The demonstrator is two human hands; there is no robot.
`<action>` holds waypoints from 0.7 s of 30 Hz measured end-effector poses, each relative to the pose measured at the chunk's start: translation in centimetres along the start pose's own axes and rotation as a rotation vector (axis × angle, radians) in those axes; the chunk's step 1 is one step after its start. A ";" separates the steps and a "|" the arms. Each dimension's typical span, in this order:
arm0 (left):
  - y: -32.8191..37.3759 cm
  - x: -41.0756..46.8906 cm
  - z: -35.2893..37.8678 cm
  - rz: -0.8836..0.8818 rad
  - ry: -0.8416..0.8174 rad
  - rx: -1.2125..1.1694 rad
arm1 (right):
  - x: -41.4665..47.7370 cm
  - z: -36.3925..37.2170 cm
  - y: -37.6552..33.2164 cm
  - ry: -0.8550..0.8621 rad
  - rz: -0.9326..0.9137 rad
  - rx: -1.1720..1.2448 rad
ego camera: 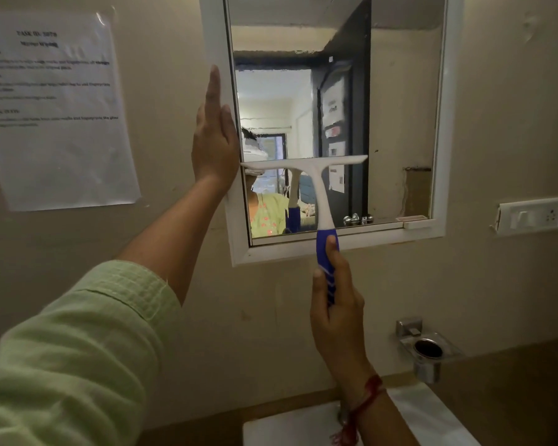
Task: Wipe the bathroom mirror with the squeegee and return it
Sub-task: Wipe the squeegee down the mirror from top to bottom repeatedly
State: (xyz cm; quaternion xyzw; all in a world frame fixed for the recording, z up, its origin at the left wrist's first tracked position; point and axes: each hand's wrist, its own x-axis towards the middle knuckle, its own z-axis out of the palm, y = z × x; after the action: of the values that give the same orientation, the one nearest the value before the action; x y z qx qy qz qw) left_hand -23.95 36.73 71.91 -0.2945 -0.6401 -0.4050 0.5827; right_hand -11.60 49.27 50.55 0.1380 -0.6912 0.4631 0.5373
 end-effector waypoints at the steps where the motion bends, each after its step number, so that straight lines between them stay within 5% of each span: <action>1: 0.0 -0.1 0.0 -0.004 0.001 0.009 | -0.2 0.0 0.1 -0.004 0.000 -0.007; 21: 0.3 -0.2 -0.1 -0.008 0.009 0.046 | -6.3 -0.5 2.2 -0.061 0.081 -0.099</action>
State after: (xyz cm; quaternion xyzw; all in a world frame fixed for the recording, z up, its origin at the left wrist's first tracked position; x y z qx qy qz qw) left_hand -23.62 36.83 71.82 -0.2764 -0.6478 -0.3937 0.5907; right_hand -10.42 48.90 44.02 0.0973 -0.7344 0.4454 0.5028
